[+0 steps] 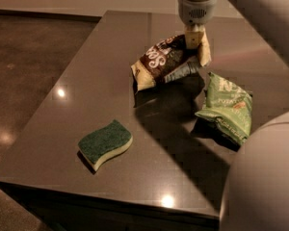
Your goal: Move brown chip bag near green jalapeno chip bag
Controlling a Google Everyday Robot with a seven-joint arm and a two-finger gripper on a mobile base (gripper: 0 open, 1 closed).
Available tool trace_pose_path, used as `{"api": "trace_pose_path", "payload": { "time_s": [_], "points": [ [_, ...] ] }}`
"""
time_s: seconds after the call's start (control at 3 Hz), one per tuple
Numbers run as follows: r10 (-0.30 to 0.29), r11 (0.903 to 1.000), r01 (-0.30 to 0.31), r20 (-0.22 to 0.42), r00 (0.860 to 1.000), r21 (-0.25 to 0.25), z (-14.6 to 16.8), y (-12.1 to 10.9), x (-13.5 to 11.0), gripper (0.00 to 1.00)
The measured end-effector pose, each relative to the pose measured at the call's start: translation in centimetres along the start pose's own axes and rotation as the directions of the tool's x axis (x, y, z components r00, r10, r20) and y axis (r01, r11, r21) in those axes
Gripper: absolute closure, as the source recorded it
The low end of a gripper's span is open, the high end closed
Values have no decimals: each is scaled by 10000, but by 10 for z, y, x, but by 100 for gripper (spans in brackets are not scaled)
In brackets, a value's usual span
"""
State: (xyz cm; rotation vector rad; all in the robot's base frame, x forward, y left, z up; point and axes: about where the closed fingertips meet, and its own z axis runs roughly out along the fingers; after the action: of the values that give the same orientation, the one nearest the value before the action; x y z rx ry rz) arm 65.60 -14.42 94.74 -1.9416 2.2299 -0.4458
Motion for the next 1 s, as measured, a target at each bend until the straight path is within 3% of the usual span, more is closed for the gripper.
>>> {"api": "trace_pose_path", "payload": {
  "time_s": [0.67, 1.0],
  "points": [
    [412, 9990, -420, -419, 9983, -174, 4, 1, 30, 5],
    [415, 9991, -415, -314, 9986, 26, 6, -5, 28, 0]
  ]
}}
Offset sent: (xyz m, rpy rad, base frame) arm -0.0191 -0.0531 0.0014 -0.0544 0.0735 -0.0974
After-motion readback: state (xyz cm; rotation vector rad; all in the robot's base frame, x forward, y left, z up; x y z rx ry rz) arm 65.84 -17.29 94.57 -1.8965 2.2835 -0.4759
